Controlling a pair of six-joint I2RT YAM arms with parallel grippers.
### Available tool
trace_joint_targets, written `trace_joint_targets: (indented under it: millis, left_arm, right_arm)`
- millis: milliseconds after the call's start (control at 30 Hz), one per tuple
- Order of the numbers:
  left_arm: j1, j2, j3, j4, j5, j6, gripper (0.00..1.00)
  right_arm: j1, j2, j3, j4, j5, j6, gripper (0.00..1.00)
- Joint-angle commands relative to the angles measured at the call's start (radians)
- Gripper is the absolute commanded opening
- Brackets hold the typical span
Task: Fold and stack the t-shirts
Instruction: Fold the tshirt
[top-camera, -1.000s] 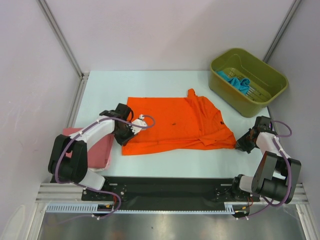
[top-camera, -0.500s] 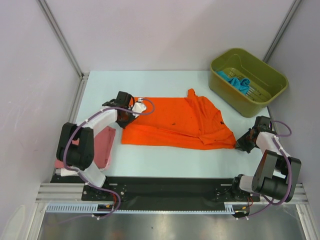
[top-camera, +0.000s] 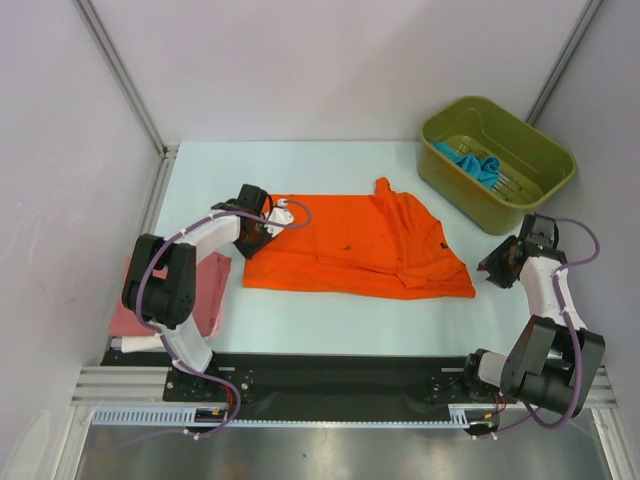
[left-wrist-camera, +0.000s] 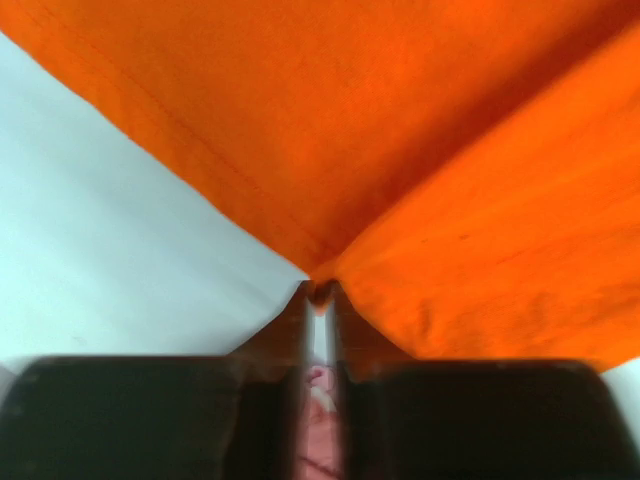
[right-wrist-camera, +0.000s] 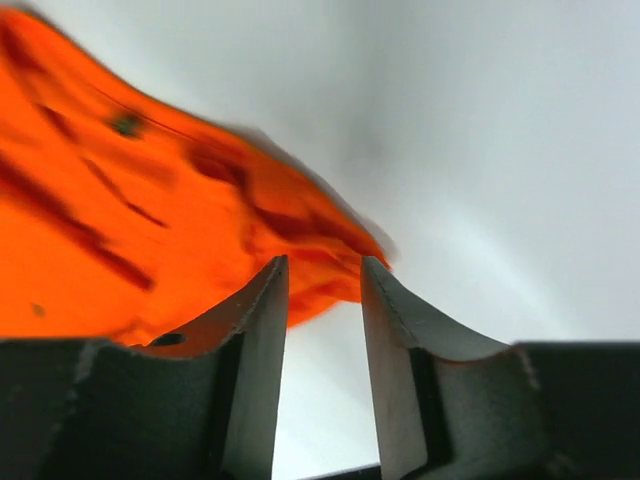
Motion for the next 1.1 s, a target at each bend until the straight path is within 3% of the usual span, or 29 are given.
trace_joint_targets:
  millis: [0, 100, 200, 267, 367, 533, 733, 800, 867, 900, 967, 1000, 1067]
  left_arm:
    - [0.008, -0.010, 0.032, 0.016, -0.060, -0.027, 0.35]
    - [0.008, -0.080, 0.062, 0.013, -0.080, -0.078, 0.55]
    - [-0.004, -0.252, 0.033, 0.054, -0.078, -0.078, 0.61]
    - [-0.033, -0.359, -0.041, 0.062, -0.030, -0.016, 0.60]
    - [-0.113, -0.386, -0.168, -0.013, 0.000, 0.066, 0.53]
    - [-0.179, -0.375, -0.391, 0.070, -0.052, 0.181, 0.60]
    - [-0.191, -0.271, -0.392, 0.151, -0.067, 0.181, 0.63]
    - [-0.202, -0.249, -0.405, 0.185, -0.087, 0.173, 0.62]
    - [-0.214, -0.228, -0.414, 0.217, -0.104, 0.164, 0.58]
    - [-0.216, -0.228, -0.418, 0.226, -0.101, 0.161, 0.38]
    - [-0.222, -0.231, -0.415, 0.219, -0.071, 0.138, 0.16]
    - [-0.221, -0.231, -0.411, 0.191, -0.060, 0.112, 0.00]
    - [-0.221, -0.241, -0.383, 0.135, -0.022, 0.094, 0.00]
  right_arm:
    - [-0.002, -0.008, 0.093, 0.013, 0.014, -0.031, 0.41]
    - [0.017, 0.047, 0.096, -0.022, 0.012, -0.013, 0.44]
    - [0.025, 0.042, 0.062, -0.041, 0.000, 0.018, 0.45]
    - [0.028, 0.012, 0.036, -0.030, -0.003, 0.035, 0.45]
    - [0.048, -0.013, -0.008, -0.027, 0.014, 0.055, 0.47]
    - [0.062, 0.019, -0.068, 0.023, -0.011, 0.079, 0.49]
    - [0.068, 0.075, -0.085, 0.049, 0.001, 0.080, 0.45]
    - [0.056, 0.075, -0.097, 0.050, 0.008, 0.079, 0.36]
    - [0.042, 0.072, -0.108, 0.048, 0.000, 0.084, 0.20]
    - [0.037, 0.065, -0.117, 0.050, -0.001, 0.086, 0.15]
    - [0.022, 0.065, -0.124, 0.045, -0.011, 0.090, 0.02]
    - [0.005, 0.065, -0.125, 0.040, -0.024, 0.093, 0.00]
    - [-0.016, 0.058, -0.122, -0.004, -0.037, 0.105, 0.00]
